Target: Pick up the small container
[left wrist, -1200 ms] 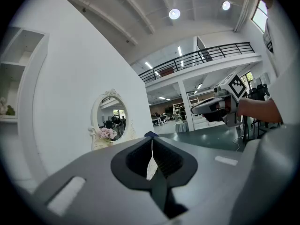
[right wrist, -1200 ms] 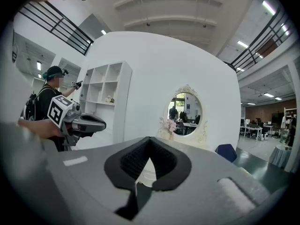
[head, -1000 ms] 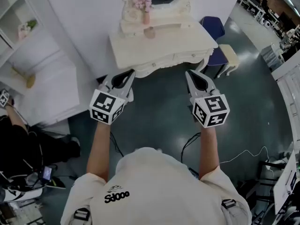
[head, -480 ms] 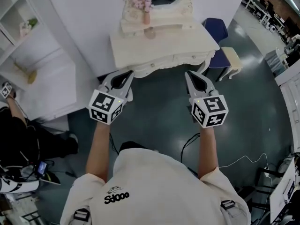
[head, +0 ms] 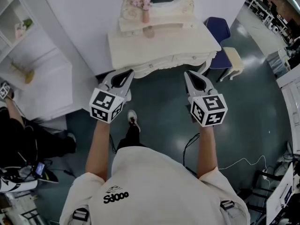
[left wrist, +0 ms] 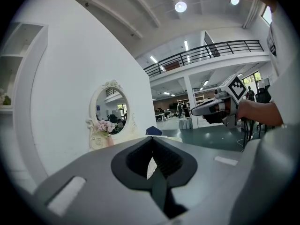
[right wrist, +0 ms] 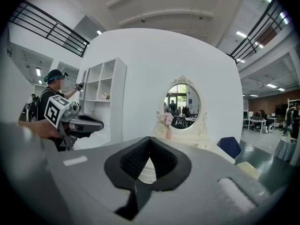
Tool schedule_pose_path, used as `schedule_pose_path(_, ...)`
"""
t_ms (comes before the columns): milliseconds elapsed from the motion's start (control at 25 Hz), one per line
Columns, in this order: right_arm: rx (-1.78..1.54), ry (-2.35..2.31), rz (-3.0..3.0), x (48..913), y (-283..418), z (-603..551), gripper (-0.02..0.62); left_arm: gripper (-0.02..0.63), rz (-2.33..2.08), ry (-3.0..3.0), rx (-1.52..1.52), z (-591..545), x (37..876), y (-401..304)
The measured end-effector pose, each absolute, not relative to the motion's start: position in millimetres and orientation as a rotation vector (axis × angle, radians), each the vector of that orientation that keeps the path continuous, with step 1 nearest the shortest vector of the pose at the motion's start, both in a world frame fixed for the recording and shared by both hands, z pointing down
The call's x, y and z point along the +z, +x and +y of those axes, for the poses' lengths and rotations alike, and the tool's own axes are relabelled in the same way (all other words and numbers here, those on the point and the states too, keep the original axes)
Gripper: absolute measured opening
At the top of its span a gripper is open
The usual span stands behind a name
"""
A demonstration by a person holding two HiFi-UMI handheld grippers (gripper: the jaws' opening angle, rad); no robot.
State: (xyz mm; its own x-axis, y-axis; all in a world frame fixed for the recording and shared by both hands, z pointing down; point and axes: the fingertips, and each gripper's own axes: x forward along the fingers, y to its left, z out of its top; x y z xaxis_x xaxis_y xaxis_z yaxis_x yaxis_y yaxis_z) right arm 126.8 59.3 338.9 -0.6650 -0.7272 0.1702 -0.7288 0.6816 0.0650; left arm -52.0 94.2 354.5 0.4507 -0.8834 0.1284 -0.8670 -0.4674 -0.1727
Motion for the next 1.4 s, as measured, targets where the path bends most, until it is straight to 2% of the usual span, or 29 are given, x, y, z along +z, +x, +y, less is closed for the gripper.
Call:
schedule_pose_path(480,-0.019,1.145,-2.716,334,66,-61,0.003,0.018,1.516,-2.634,-0.317,-41,352,-99)
schedule_pose_path(1400,0.144,1.25,-2.64,359,-16,-249,0.003,0.018,1.452,-2.801,-0.373,-241,387,-187)
